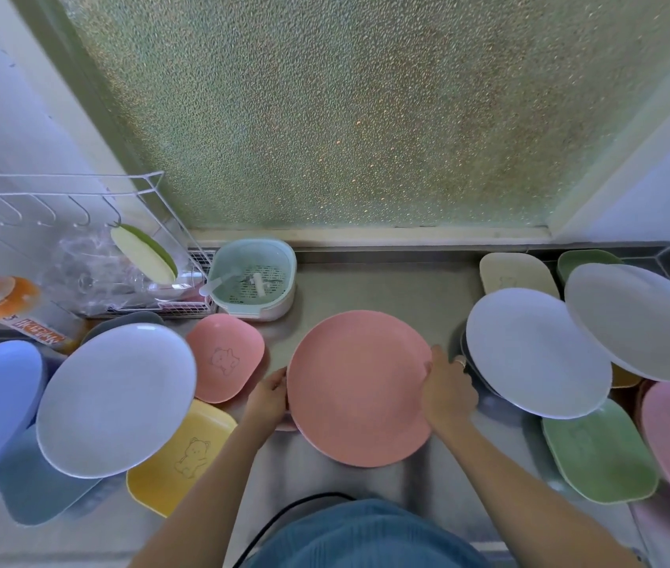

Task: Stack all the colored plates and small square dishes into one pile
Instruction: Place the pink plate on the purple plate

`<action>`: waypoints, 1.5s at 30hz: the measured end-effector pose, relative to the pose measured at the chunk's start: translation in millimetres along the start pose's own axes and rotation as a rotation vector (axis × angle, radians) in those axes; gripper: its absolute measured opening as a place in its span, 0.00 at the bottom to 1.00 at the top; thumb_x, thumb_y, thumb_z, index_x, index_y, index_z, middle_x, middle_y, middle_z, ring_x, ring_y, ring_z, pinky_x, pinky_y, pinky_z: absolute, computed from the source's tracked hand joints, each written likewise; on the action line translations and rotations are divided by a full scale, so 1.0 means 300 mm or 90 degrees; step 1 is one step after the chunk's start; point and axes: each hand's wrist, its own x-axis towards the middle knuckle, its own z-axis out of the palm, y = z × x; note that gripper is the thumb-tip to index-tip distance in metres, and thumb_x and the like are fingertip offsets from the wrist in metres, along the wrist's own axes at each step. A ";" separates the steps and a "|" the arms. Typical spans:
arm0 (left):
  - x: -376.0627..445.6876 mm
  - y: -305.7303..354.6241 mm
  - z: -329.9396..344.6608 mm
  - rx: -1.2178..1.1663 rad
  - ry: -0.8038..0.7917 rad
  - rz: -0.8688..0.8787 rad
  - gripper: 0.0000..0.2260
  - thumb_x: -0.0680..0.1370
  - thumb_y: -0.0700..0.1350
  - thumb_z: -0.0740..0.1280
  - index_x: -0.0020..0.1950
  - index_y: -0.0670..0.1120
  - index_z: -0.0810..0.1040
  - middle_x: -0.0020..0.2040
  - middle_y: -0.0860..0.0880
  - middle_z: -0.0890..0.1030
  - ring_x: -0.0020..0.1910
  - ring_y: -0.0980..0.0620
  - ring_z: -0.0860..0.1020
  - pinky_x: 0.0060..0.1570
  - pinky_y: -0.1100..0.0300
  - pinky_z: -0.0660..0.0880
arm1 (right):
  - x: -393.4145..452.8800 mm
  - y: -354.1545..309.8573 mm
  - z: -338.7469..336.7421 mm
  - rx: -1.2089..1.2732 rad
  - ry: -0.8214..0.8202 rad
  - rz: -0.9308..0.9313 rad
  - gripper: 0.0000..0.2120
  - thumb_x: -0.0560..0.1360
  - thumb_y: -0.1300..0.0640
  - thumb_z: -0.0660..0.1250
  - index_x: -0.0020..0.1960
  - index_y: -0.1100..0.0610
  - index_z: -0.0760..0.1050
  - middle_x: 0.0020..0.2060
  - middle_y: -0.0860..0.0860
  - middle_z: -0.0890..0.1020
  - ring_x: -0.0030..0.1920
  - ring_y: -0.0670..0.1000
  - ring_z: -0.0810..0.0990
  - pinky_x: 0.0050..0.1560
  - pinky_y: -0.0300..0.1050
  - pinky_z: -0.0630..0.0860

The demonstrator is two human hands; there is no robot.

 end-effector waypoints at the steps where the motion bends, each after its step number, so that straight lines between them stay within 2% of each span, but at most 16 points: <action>1: -0.002 0.007 0.003 0.010 0.018 0.016 0.18 0.82 0.45 0.53 0.72 0.45 0.67 0.64 0.44 0.77 0.59 0.46 0.78 0.57 0.58 0.75 | -0.001 0.007 0.007 -0.004 -0.003 0.000 0.13 0.80 0.56 0.52 0.64 0.53 0.64 0.57 0.60 0.71 0.51 0.62 0.75 0.42 0.49 0.66; 3: -0.012 0.014 0.011 0.035 0.017 0.027 0.21 0.83 0.48 0.52 0.76 0.50 0.58 0.71 0.45 0.69 0.67 0.42 0.71 0.61 0.55 0.71 | -0.002 0.017 0.018 0.000 -0.014 0.001 0.14 0.81 0.56 0.51 0.65 0.54 0.63 0.56 0.60 0.74 0.52 0.62 0.76 0.44 0.50 0.68; 7: -0.022 0.009 0.027 0.259 -0.095 0.065 0.28 0.81 0.43 0.50 0.77 0.55 0.39 0.60 0.35 0.75 0.45 0.37 0.79 0.41 0.52 0.78 | -0.009 0.032 0.023 0.027 -0.076 0.000 0.15 0.80 0.54 0.47 0.64 0.56 0.63 0.56 0.57 0.79 0.55 0.60 0.77 0.49 0.48 0.70; 9: -0.016 0.003 0.037 0.303 -0.100 0.063 0.29 0.82 0.44 0.49 0.76 0.54 0.35 0.61 0.34 0.75 0.51 0.38 0.78 0.48 0.52 0.76 | -0.015 0.040 0.021 0.059 -0.089 0.006 0.16 0.81 0.53 0.45 0.63 0.56 0.64 0.58 0.56 0.79 0.55 0.59 0.77 0.51 0.48 0.68; 11: -0.017 0.012 0.046 0.298 -0.085 0.050 0.28 0.82 0.45 0.48 0.76 0.54 0.34 0.65 0.34 0.73 0.61 0.38 0.75 0.63 0.50 0.70 | -0.018 0.044 0.024 0.048 -0.089 0.006 0.13 0.81 0.54 0.45 0.61 0.56 0.62 0.58 0.55 0.79 0.53 0.58 0.77 0.46 0.46 0.67; 13: -0.014 0.008 0.051 0.322 -0.091 0.053 0.28 0.82 0.44 0.48 0.75 0.53 0.33 0.66 0.34 0.72 0.64 0.39 0.74 0.67 0.50 0.66 | -0.018 0.043 0.026 0.053 -0.088 0.009 0.13 0.81 0.55 0.46 0.61 0.56 0.62 0.59 0.54 0.79 0.53 0.58 0.77 0.46 0.46 0.66; 16: 0.002 -0.006 0.047 0.367 -0.099 0.068 0.31 0.81 0.43 0.50 0.75 0.51 0.31 0.65 0.34 0.73 0.62 0.38 0.75 0.66 0.50 0.68 | -0.018 0.035 0.021 0.105 -0.108 0.029 0.19 0.82 0.52 0.45 0.65 0.55 0.68 0.60 0.56 0.78 0.57 0.58 0.77 0.55 0.52 0.69; 21: 0.001 -0.008 0.046 0.394 -0.094 0.083 0.32 0.80 0.44 0.51 0.75 0.52 0.32 0.62 0.33 0.75 0.59 0.37 0.76 0.63 0.46 0.70 | -0.025 0.058 -0.008 0.117 -0.089 -0.001 0.12 0.81 0.53 0.49 0.58 0.58 0.63 0.50 0.60 0.80 0.50 0.60 0.79 0.46 0.50 0.71; 24: -0.004 -0.008 0.046 0.389 -0.091 0.084 0.31 0.80 0.44 0.50 0.75 0.52 0.32 0.62 0.33 0.75 0.58 0.37 0.77 0.60 0.46 0.72 | -0.039 0.101 -0.021 0.242 -0.018 0.088 0.17 0.81 0.47 0.47 0.56 0.58 0.67 0.52 0.61 0.79 0.53 0.62 0.77 0.48 0.52 0.69; 27: -0.024 -0.002 0.053 0.367 -0.091 0.077 0.29 0.80 0.43 0.48 0.75 0.52 0.33 0.57 0.34 0.77 0.49 0.38 0.78 0.45 0.47 0.78 | -0.045 0.147 -0.048 0.419 0.028 0.220 0.30 0.81 0.42 0.42 0.54 0.61 0.76 0.47 0.57 0.80 0.52 0.60 0.76 0.55 0.52 0.68; 29: -0.035 -0.003 0.063 0.347 -0.090 0.070 0.28 0.80 0.43 0.47 0.75 0.52 0.34 0.51 0.35 0.77 0.42 0.39 0.78 0.37 0.49 0.78 | -0.045 0.172 -0.067 0.555 0.050 0.312 0.37 0.80 0.39 0.41 0.44 0.63 0.80 0.35 0.56 0.81 0.42 0.59 0.77 0.50 0.48 0.72; 31: -0.044 -0.007 0.072 0.333 -0.095 0.065 0.29 0.80 0.44 0.47 0.75 0.52 0.33 0.46 0.37 0.76 0.36 0.41 0.77 0.33 0.52 0.77 | -0.038 0.190 -0.085 0.652 0.063 0.396 0.37 0.79 0.37 0.44 0.39 0.64 0.80 0.27 0.55 0.76 0.31 0.57 0.74 0.36 0.45 0.71; 35: -0.055 -0.008 0.078 0.323 -0.109 0.051 0.29 0.80 0.44 0.46 0.73 0.53 0.30 0.44 0.38 0.76 0.33 0.41 0.78 0.30 0.52 0.79 | 0.002 0.223 -0.074 0.885 0.028 0.557 0.23 0.78 0.42 0.54 0.49 0.62 0.72 0.31 0.56 0.75 0.24 0.53 0.72 0.24 0.38 0.69; 39: -0.065 -0.011 0.082 0.320 -0.124 0.055 0.30 0.80 0.44 0.47 0.73 0.52 0.28 0.40 0.40 0.75 0.29 0.44 0.76 0.25 0.58 0.74 | 0.027 0.242 -0.053 0.989 0.053 0.534 0.14 0.81 0.51 0.52 0.54 0.62 0.67 0.34 0.55 0.76 0.16 0.47 0.75 0.17 0.34 0.71; 42: -0.070 -0.013 0.088 0.306 -0.128 0.058 0.30 0.80 0.44 0.48 0.72 0.52 0.28 0.37 0.41 0.74 0.28 0.45 0.76 0.23 0.60 0.72 | 0.025 0.259 -0.056 1.036 0.069 0.519 0.11 0.80 0.56 0.52 0.55 0.62 0.67 0.35 0.55 0.77 0.19 0.46 0.77 0.18 0.34 0.72; 45: -0.073 -0.013 0.091 0.282 -0.136 0.060 0.28 0.81 0.45 0.47 0.72 0.52 0.29 0.41 0.39 0.75 0.29 0.44 0.76 0.24 0.58 0.73 | 0.021 0.278 -0.057 1.027 0.069 0.519 0.10 0.78 0.58 0.53 0.54 0.62 0.69 0.34 0.55 0.76 0.20 0.47 0.78 0.19 0.34 0.72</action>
